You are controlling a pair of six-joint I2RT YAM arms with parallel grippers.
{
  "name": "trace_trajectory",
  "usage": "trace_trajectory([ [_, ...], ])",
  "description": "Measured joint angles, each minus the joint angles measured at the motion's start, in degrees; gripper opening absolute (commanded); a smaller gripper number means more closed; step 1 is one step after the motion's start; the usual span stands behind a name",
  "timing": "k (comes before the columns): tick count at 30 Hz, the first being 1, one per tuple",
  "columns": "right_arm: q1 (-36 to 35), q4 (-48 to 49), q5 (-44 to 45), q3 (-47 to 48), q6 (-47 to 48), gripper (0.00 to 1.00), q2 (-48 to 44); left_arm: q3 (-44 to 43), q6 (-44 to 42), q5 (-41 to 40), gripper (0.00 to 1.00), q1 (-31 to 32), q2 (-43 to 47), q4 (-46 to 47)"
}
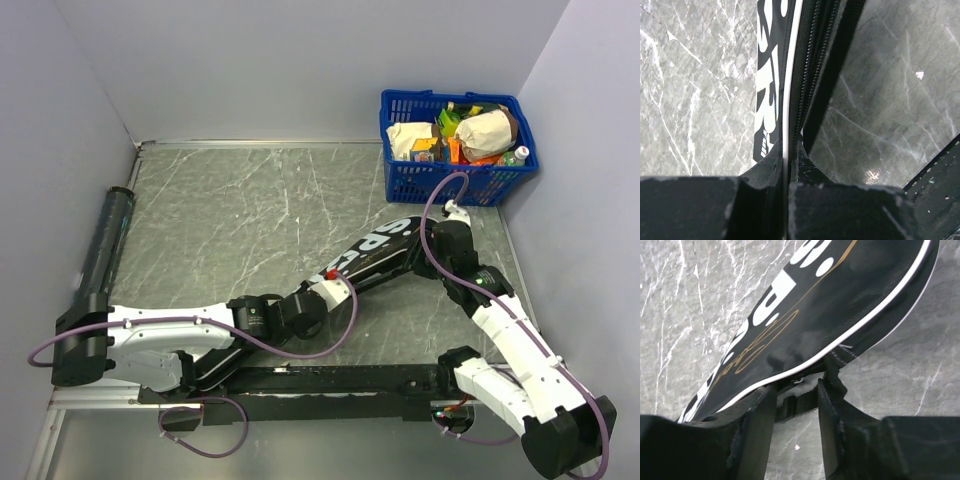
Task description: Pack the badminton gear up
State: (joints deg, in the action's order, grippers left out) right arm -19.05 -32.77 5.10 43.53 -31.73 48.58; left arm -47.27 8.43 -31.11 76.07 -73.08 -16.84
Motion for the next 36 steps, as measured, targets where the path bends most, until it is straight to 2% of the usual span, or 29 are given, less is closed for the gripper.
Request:
trace_trajectory([
  [5, -0.2, 0.0, 0.8, -0.1, 0.7, 0.44, -0.1, 0.0, 0.0, 0.9, 0.01, 0.0, 0.5, 0.0],
  [12, -0.3, 1.0, 0.5, -0.1, 1.9, 0.29, 0.6, 0.0, -0.2, 2.0, 0.01, 0.0, 1.0, 0.0],
  [17, -0.5, 1.9, 0.2, -0.1, 3.1, 0.24, 1.0, 0.0, -0.2, 1.9, 0.01, 0.5, 1.1, 0.0],
  [23, -0.6, 2.0, 0.1, -0.1, 4.3, 0.09, 1.1, 0.1, -0.2, 1.8, 0.01, 0.9, 1.2, 0.0],
  [25, -0.6, 2.2, 0.0, -0.1, 4.6, 0.01, 1.1, 0.1, -0.2, 1.8, 0.01, 0.9, 1.2, 0.0],
  [36, -0.8, 4.7, -2.1, -1.9, 4.7, 0.0, 0.2, 0.1, -0.2, 0.5, 0.01, 1.3, 0.7, 0.0],
])
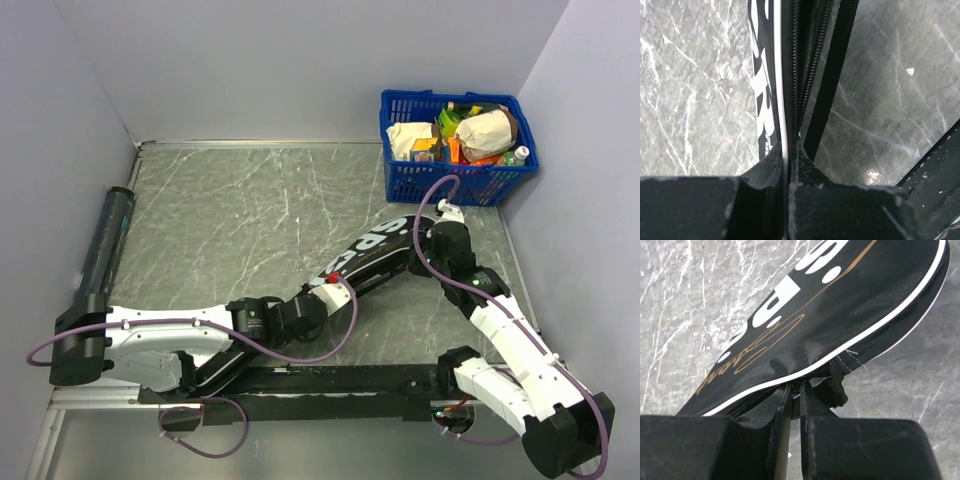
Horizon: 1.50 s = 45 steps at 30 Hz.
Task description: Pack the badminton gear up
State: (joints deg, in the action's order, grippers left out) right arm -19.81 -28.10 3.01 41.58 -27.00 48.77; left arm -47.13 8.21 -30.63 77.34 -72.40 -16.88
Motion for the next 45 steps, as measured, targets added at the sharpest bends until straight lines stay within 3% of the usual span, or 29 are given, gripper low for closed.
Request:
trace_trajectory([
  [3, -1.6, 0.7, 0.7, -0.7, -0.5, 0.0, 0.2, 0.0, 0.0, -0.3, 0.01, 0.0, -0.6, 0.1],
  [8, -10.7, 1.1, 3.6, -0.3, -1.9, 0.0, 2.1, 0.0, 0.0, -0.2, 0.01, -0.8, -0.7, 0.2],
  [22, -28.5, 7.1, 0.2, 3.4, -5.4, 0.0, 18.7, 0.0, -0.5, 0.0, 0.01, -2.8, -2.4, 0.3],
  [29, -30.6, 12.3, -1.1, 3.0, -8.1, 0.0, 23.4, 0.0, -1.1, 0.0, 0.01, -3.2, -2.6, -0.2],
  [31, -30.6, 13.2, -0.9, 2.5, -9.2, 0.0, 23.3, 0.2, -1.1, 0.0, 0.07, -3.3, -2.6, 0.0],
  [32, -30.6, 13.4, -0.6, 2.2, -9.9, 0.0, 23.0, 0.3, -1.1, 0.0, 0.16, -3.3, -2.6, 0.1],
  [37, -30.9, 11.0, 2.1, 0.3, -13.3, 0.0, 19.5, 0.3, -0.8, 1.4, 0.32, -3.0, -3.4, 0.3],
  [45, -27.6, 4.6, 7.4, -7.3, -22.5, 0.0, 8.6, -4.8, 2.3, 5.3, 0.39, -0.9, -1.1, -5.0],
])
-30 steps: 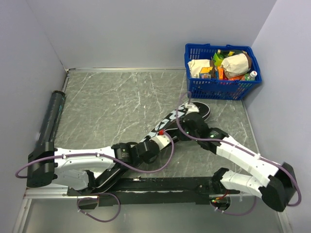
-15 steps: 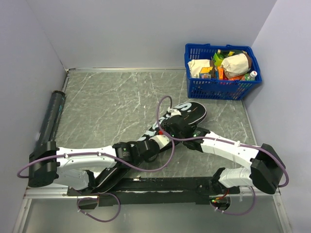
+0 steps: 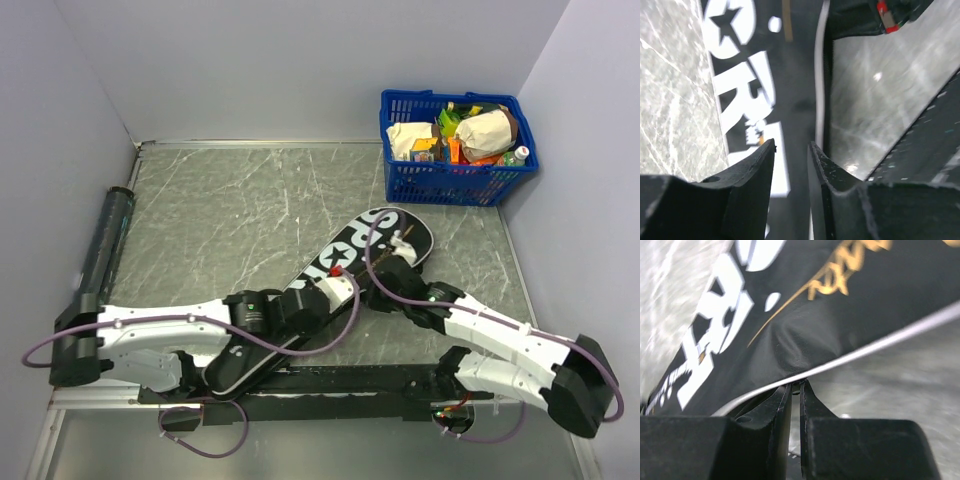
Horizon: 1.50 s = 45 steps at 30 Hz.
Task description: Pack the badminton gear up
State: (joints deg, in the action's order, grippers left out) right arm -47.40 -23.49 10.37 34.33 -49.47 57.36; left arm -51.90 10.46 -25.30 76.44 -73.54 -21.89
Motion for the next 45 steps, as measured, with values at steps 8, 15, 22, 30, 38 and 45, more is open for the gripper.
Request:
trace_trajectory([
  [8, 9.4, -3.6, 2.6, -7.2, -3.7, 0.0, -4.4, -1.9, 3.9, -1.3, 0.36, -4.0, 5.3, -5.5],
  [15, 11.8, -2.6, 2.3, -7.5, -3.6, 0.0, -0.5, 0.6, 5.6, 4.2, 0.29, -8.0, -3.5, -5.9],
  [22, 12.0, 0.5, 1.0, -9.2, -3.5, 0.0, 2.6, 0.4, 5.7, 10.8, 0.28, -8.0, -13.7, -5.2],
  [30, 11.9, 3.0, -0.3, -10.5, -2.8, 0.0, 3.8, -1.9, 4.6, 13.3, 0.26, -8.9, -17.9, -3.8],
  [38, 3.6, 5.4, 1.8, -10.2, -4.0, 0.0, 6.0, -2.4, 4.7, 14.3, 0.23, -10.1, -19.5, -2.6],
  [45, -7.5, 12.4, 1.7, -9.6, -8.0, 0.0, 10.6, -2.1, 4.7, 16.0, 0.22, -11.1, -19.3, -1.6],
])
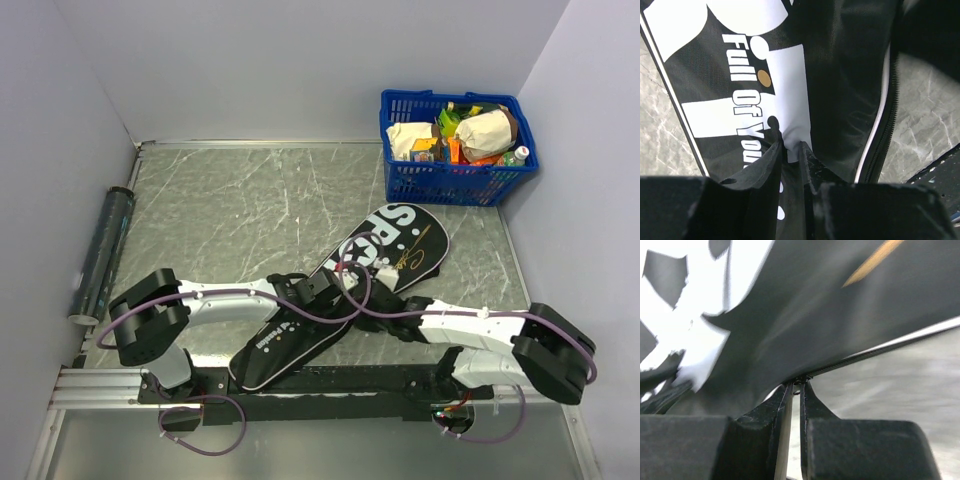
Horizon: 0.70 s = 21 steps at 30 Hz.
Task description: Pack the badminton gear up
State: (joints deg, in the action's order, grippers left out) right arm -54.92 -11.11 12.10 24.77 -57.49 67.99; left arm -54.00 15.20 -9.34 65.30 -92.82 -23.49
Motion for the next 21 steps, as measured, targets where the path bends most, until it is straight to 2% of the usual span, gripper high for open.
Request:
trace_trajectory([
  [8, -9.2, 8.4, -1.7, 2.2, -3.7, 0.0, 7.1, 1.7, 0.1, 1.3, 0.21, -1.0, 1.4, 1.7],
  [17, -13.5, 25.2, -3.4, 2.1, -13.0, 0.0, 16.0, 5.3, -0.5, 0.9, 0.21, -2.8, 5.1, 0.4],
  [21, -14.5, 28.3, -3.3, 1.9, -14.2, 0.0, 17.3, 5.4, -0.3, 0.9, 0.22, -3.0, 5.4, 0.5],
])
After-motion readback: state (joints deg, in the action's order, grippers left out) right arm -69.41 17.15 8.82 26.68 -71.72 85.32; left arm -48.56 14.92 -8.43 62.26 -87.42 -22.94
